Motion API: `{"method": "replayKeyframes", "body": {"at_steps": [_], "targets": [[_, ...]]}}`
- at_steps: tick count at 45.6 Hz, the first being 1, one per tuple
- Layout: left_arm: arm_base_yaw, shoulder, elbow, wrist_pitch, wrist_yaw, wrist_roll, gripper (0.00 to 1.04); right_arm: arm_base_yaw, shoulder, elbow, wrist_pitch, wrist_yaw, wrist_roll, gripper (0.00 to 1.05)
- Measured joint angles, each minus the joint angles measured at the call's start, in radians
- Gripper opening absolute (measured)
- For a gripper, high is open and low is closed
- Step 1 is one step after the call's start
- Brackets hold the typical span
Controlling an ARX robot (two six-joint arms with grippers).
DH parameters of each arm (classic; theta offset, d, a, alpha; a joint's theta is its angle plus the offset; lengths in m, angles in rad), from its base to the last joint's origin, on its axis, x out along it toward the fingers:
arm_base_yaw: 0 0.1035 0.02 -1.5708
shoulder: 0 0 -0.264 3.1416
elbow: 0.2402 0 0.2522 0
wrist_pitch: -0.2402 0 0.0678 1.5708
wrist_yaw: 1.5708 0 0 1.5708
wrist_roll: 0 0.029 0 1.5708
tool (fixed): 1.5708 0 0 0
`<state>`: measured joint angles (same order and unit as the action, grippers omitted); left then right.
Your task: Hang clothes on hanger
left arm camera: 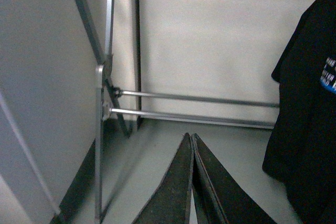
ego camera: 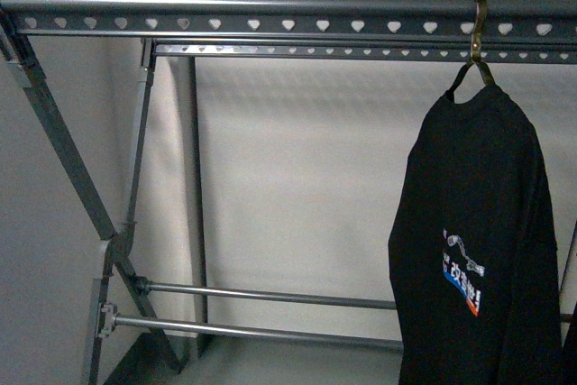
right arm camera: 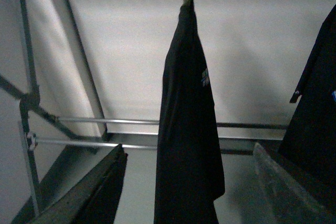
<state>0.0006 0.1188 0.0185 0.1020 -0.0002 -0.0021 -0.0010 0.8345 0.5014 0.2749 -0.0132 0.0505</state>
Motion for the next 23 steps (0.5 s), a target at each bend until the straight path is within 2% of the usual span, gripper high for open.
{"method": "replayKeyframes", "body": {"at_steps": [2,11,15,23], "targets": [[0.000,-0.079,0.000,-0.085,-0.004,0.000,0.04,0.003,-0.144,-0.111,-0.009,0.002,-0.023,0.63],[0.000,-0.113,0.000,-0.099,0.000,0.000,0.04,0.001,-0.306,-0.286,0.022,0.013,-0.044,0.15],[0.000,-0.113,0.000,-0.099,0.000,0.000,0.04,0.001,-0.340,-0.316,0.025,0.012,-0.047,0.02],[0.000,-0.113,0.000,-0.100,0.000,0.000,0.04,0.001,-0.398,-0.364,0.023,0.014,-0.049,0.02]]}}
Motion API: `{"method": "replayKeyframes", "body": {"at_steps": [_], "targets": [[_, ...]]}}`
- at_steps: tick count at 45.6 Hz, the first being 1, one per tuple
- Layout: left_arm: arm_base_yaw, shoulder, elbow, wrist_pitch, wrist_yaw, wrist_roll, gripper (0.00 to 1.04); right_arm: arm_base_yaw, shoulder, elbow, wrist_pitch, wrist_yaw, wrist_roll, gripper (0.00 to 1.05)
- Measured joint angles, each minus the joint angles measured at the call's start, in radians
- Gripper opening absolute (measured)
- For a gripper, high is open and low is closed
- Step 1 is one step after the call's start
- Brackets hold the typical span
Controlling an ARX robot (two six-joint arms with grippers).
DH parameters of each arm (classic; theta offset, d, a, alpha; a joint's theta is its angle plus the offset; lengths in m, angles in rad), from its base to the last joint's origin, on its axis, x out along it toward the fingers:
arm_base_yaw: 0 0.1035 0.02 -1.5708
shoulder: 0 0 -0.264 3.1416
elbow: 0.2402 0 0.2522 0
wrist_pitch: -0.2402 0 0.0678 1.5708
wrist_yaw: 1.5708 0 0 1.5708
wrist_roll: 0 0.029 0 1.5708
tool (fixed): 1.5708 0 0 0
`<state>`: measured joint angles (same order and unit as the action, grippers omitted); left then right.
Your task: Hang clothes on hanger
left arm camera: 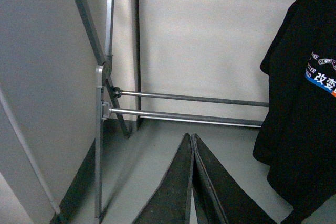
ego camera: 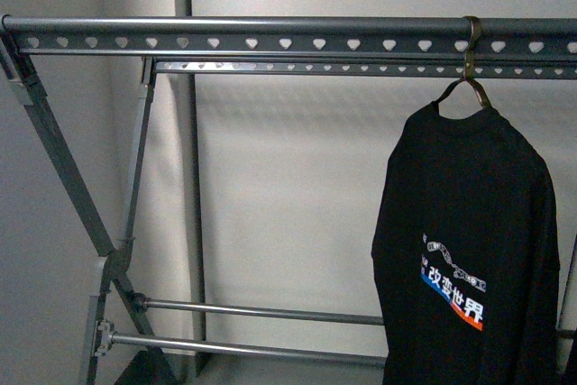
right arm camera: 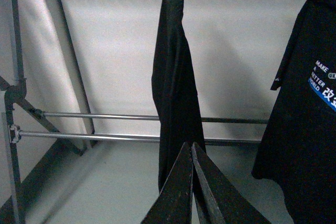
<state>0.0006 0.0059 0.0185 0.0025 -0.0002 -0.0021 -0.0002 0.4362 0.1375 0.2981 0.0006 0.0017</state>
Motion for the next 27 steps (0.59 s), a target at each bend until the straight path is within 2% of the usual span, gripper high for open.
{"method": "replayKeyframes", "body": {"at_steps": [27], "targets": [[0.000,0.000,0.000,0.000,-0.001,0.000,0.04,0.000,-0.232,-0.132,-0.095,-0.001,0.000,0.02]]}}
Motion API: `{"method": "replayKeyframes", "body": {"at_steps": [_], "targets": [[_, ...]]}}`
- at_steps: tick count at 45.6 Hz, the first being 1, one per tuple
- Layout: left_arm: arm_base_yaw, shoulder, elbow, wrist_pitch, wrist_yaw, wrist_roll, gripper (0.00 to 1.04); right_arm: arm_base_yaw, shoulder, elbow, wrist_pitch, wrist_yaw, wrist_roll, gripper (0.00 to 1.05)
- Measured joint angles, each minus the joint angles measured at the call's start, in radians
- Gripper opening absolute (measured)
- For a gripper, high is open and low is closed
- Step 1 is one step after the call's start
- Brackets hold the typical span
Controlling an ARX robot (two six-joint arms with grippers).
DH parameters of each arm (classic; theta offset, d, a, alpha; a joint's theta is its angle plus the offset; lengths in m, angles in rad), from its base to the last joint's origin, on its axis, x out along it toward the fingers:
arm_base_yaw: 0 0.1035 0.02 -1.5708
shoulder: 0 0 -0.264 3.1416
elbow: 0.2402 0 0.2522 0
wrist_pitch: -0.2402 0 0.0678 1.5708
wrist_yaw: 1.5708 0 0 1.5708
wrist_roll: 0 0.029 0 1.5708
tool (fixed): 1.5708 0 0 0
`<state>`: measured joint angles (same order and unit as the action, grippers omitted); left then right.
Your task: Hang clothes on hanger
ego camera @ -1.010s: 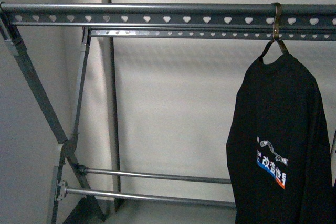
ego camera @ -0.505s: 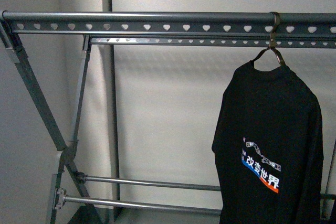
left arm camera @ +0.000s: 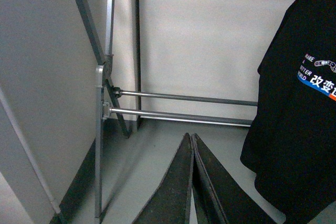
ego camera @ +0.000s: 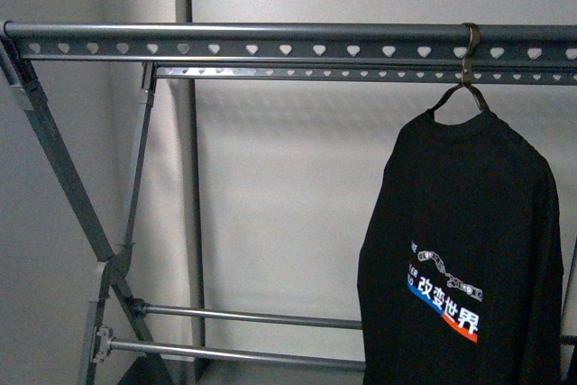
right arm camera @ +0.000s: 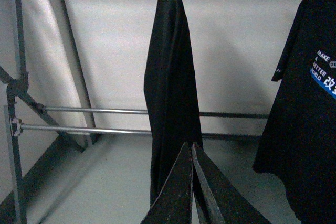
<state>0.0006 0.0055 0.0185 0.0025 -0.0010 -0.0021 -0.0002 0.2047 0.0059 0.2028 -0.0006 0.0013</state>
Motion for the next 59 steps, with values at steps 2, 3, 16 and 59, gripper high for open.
{"method": "replayKeyframes", "body": {"at_steps": [2,3,16,59], "targets": [[0.000,0.000,0.000,0.000,0.001,0.000,0.04,0.000,-0.007,0.000,-0.004,0.000,0.000,0.02],[0.000,0.000,0.000,0.000,0.001,0.000,0.04,0.000,-0.013,0.000,-0.009,0.000,0.000,0.02],[0.000,-0.001,0.000,0.000,0.001,0.000,0.04,0.000,-0.200,0.000,-0.200,0.000,0.000,0.02],[0.000,-0.001,0.000,0.000,0.001,0.000,0.98,0.000,-0.200,0.000,-0.201,0.000,-0.001,0.97]]}}
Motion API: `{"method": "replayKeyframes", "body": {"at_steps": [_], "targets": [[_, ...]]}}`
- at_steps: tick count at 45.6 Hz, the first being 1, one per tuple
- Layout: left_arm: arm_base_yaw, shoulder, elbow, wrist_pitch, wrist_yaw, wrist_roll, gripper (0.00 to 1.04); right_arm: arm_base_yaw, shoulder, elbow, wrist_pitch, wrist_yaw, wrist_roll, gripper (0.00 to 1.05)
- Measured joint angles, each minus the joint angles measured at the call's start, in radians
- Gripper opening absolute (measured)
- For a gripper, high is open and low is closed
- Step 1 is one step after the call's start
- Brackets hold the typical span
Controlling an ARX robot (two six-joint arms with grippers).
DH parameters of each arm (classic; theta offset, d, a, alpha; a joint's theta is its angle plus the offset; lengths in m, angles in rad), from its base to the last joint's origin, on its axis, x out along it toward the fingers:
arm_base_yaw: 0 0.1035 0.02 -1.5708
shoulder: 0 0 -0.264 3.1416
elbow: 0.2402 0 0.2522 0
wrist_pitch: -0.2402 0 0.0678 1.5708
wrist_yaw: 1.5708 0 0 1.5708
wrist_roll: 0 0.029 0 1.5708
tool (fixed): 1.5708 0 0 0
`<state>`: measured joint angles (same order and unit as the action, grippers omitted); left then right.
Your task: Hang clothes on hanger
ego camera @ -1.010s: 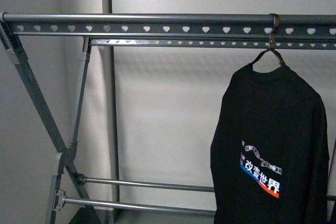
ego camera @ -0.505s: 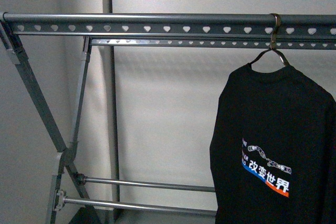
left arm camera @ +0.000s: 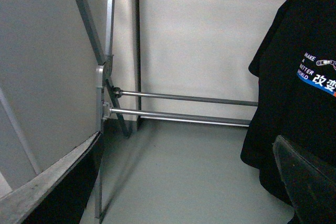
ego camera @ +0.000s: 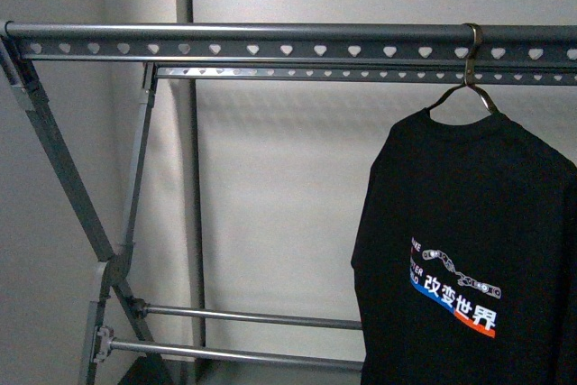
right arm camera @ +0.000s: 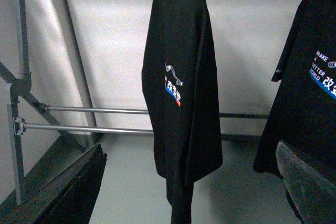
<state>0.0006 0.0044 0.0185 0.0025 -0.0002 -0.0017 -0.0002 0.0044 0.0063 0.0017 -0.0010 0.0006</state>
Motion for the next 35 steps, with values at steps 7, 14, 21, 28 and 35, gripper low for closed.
{"method": "replayKeyframes", "body": {"at_steps": [7,14,21,28,35], "targets": [[0.000,0.000,0.000,0.000,0.000,0.000,0.98,0.000,0.000,0.000,0.000,0.000,0.000,0.97],[0.000,0.000,0.000,0.000,0.000,0.000,0.98,0.000,0.000,0.000,0.000,0.000,0.000,0.97],[0.000,0.000,0.000,0.000,0.000,0.000,0.98,0.000,0.000,0.000,0.000,0.000,0.000,0.97],[0.000,0.000,0.000,0.000,0.000,0.000,0.98,0.000,0.000,0.000,0.000,0.000,0.000,0.97],[0.000,0.000,0.000,0.000,0.000,0.000,0.98,0.000,0.000,0.000,0.000,0.000,0.000,0.97]]}}
